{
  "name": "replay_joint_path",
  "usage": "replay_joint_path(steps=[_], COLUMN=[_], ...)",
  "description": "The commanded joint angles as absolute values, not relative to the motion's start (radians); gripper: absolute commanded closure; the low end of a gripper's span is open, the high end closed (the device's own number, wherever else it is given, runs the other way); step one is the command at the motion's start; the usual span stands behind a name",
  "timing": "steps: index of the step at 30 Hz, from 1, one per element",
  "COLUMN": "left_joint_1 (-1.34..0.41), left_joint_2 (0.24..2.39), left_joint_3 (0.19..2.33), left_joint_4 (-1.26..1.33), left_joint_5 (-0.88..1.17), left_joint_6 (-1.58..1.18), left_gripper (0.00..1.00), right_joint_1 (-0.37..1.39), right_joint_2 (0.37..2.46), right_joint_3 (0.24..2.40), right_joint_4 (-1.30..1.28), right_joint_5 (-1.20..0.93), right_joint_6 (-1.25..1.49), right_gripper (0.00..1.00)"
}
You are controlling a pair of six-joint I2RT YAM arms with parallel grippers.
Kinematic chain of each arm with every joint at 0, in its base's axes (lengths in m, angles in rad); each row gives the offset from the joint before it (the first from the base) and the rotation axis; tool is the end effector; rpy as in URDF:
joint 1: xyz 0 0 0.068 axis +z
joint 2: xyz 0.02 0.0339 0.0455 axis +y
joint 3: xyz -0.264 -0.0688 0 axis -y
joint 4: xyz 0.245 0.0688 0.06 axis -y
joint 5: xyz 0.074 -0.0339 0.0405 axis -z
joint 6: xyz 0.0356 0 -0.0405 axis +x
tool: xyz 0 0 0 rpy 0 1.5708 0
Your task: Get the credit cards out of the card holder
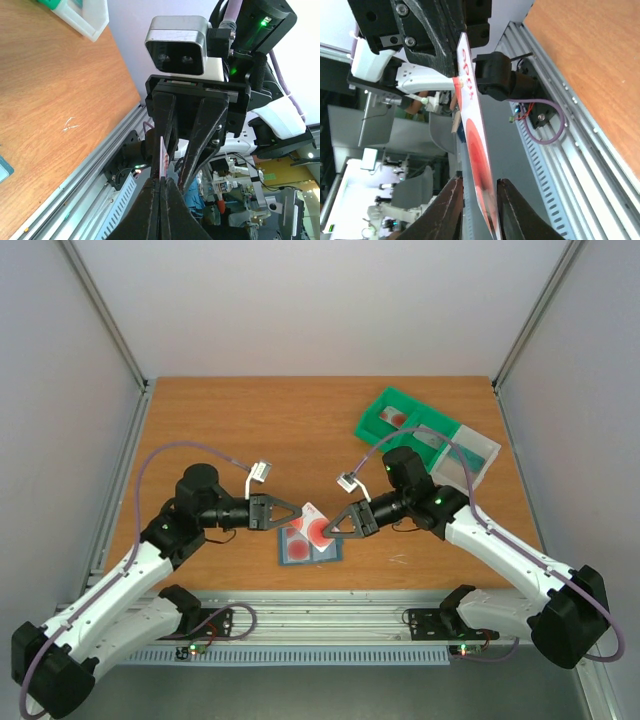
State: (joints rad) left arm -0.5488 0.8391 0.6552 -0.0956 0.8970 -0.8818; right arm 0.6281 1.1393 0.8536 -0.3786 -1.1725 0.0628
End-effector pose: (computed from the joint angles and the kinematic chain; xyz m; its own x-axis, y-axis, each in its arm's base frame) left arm 0.1458 -0.1218 0.2976 -0.8955 -0.0169 -0.4447 0.4327 0.2004 -0.8790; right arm 0.1674 0.1621 0.2877 -0.5490 -0.3686 -0.7501 -0.7822 -0.0897 0.6165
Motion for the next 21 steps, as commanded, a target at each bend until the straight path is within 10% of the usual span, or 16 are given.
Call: replay_joint_path(steps=[1,9,21], left_joint_1=[-0.541,-0.541,-0.542], left_joint_2=[0.832,0.803,0.774], left_joint_3=[0.616,0.472,0.400], left_joint_4=[0.017,0.283,0.351], left_joint_5=[0.878,0.696,0.463], left_joint_6=[-0.902,-1.104,-1.190], left_gripper=[1.00,1.00,1.00], right_joint_1=[0.628,0.628,0.628], right_joint_2=[1.116,1.092,1.194], right_joint_3=[0.868,0.720,0.533], right_joint_4=[-0.352,0.035,0.610], right_joint_5=[-1.082,-0.968,-0.857], right_joint_6=[0.107,0.452,0.825], right_gripper=[0.72,0.50,0.64])
